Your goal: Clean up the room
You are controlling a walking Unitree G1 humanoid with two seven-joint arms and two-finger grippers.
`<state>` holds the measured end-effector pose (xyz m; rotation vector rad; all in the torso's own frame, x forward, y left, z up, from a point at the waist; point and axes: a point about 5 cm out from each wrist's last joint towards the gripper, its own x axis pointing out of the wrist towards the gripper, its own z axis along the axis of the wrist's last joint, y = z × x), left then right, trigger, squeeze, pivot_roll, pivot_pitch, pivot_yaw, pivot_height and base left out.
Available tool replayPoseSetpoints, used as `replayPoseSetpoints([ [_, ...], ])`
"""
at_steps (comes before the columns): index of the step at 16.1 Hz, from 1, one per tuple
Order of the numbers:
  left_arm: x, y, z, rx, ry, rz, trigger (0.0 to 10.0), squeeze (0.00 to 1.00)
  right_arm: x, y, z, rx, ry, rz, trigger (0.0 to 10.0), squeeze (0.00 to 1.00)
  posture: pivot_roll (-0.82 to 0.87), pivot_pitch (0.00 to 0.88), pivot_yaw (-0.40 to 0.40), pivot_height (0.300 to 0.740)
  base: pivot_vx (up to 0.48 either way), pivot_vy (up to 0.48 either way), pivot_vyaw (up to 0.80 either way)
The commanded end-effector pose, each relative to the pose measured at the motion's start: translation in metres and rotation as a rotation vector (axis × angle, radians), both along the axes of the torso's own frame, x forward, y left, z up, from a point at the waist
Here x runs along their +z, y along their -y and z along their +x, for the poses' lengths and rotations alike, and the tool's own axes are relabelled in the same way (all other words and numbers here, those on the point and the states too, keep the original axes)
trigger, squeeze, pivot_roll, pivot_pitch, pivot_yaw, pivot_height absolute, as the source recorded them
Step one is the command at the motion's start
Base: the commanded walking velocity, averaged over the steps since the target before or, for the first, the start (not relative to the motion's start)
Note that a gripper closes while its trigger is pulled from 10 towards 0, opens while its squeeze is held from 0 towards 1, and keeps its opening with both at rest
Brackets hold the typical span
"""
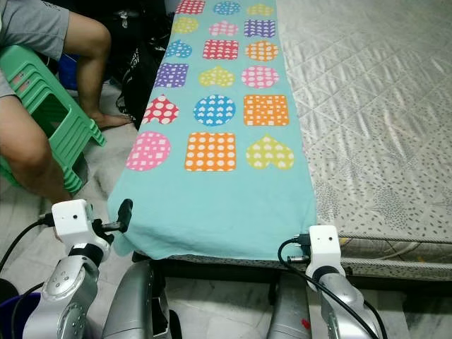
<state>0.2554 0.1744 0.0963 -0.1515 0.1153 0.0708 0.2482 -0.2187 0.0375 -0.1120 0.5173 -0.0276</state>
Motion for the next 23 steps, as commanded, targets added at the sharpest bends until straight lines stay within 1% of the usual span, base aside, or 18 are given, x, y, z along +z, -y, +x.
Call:
replayPoseSetpoints([
  [1, -0.004, -0.002, -0.002, 0.001, -0.015, 0.009, 10.0, 0.00, -0.005, 0.000, -0.005, 0.008, -0.043, -0.011, 3.5, 0.00, -0.04, 0.162, 0.041, 0.545, 0.000, 0.000, 0.00],
  [2, -0.005, -0.002, -0.003, 0.003, -0.016, 0.009, 10.0, 0.00, -0.003, 0.001, -0.004, 0.009, -0.030, -0.042, 9.7, 0.00, -0.04, 0.161, 0.038, 0.545, 0.000, 0.000, 0.00],
  [3, -0.006, -0.002, -0.003, 0.004, -0.020, 0.008, 10.0, 0.00, -0.001, 0.001, -0.002, 0.027, -0.017, -0.068, 10.0, 0.00, -0.04, 0.161, 0.037, 0.545, 0.000, 0.000, 0.00],
  [4, -0.006, -0.001, -0.004, 0.003, -0.021, 0.007, 10.0, 0.00, -0.001, 0.002, -0.001, 0.020, -0.015, -0.087, 10.0, 1.00, -0.04, 0.161, 0.037, 0.545, 0.000, 0.000, 0.00],
  [5, -0.006, -0.001, -0.004, 0.002, -0.020, 0.006, 10.0, 0.00, 0.000, 0.003, -0.001, 0.010, -0.015, -0.091, 10.0, 1.00, -0.04, 0.161, 0.037, 0.545, 0.000, 0.000, 0.00],
  [7, -0.006, -0.001, -0.003, 0.002, -0.020, 0.005, 10.0, 0.00, 0.002, 0.011, 0.000, -0.049, 0.000, -0.129, 10.0, 1.00, -0.04, 0.158, 0.036, 0.545, 0.000, 0.000, 0.00],
  [9, -0.006, -0.001, -0.003, 0.002, -0.020, 0.005, 10.0, 0.00, 0.003, 0.011, 0.001, -0.053, 0.006, -0.124, 10.0, 1.00, -0.04, 0.158, 0.037, 0.545, 0.000, 0.000, 0.00],
  [11, -0.006, -0.001, -0.001, 0.001, -0.019, 0.005, 10.0, 0.00, 0.007, 0.014, 0.004, -0.066, 0.033, -0.154, 10.0, 1.00, -0.04, 0.157, 0.037, 0.545, 0.000, 0.000, 0.00],
  [13, -0.006, -0.001, -0.002, 0.002, -0.018, 0.005, 10.0, 0.00, 0.014, 0.019, 0.009, -0.125, 0.086, -0.160, 10.0, 1.00, -0.04, 0.155, 0.036, 0.545, 0.000, 0.000, 0.00],
  [15, -0.006, -0.002, -0.002, 0.005, -0.017, 0.007, 10.0, 0.00, 0.031, 0.017, 0.021, -0.164, 0.213, -0.085, 10.0, 1.00, -0.03, 0.149, 0.037, 0.545, 0.000, 0.000, 0.00],
  [17, -0.007, -0.002, -0.002, 0.007, -0.014, 0.008, 10.0, 0.00, 0.050, 0.011, 0.030, -0.154, 0.339, -0.033, 10.0, 1.00, -0.03, 0.138, 0.037, 0.545, 0.000, 0.000, 0.00],
  [20, -0.006, -0.003, 0.000, 0.008, -0.008, 0.007, 10.0, 0.00, 0.063, 0.003, 0.035, -0.158, 0.414, 0.030, 10.0, 1.00, -0.03, 0.120, 0.036, 0.545, 0.000, 0.000, 0.00],
  [22, -0.007, -0.004, 0.000, 0.013, -0.008, 0.009, 10.0, 0.00, 0.072, -0.004, 0.040, -0.143, 0.466, 0.095, 10.0, 1.00, -0.03, 0.099, 0.043, 0.545, 0.000, 0.000, 0.00],
  [23, -0.008, -0.004, 0.000, 0.012, -0.008, 0.009, 10.0, 0.00, 0.075, -0.007, 0.041, -0.134, 0.476, 0.098, 10.0, 1.00, -0.03, 0.096, 0.044, 0.545, 0.000, 0.000, 0.00],
])
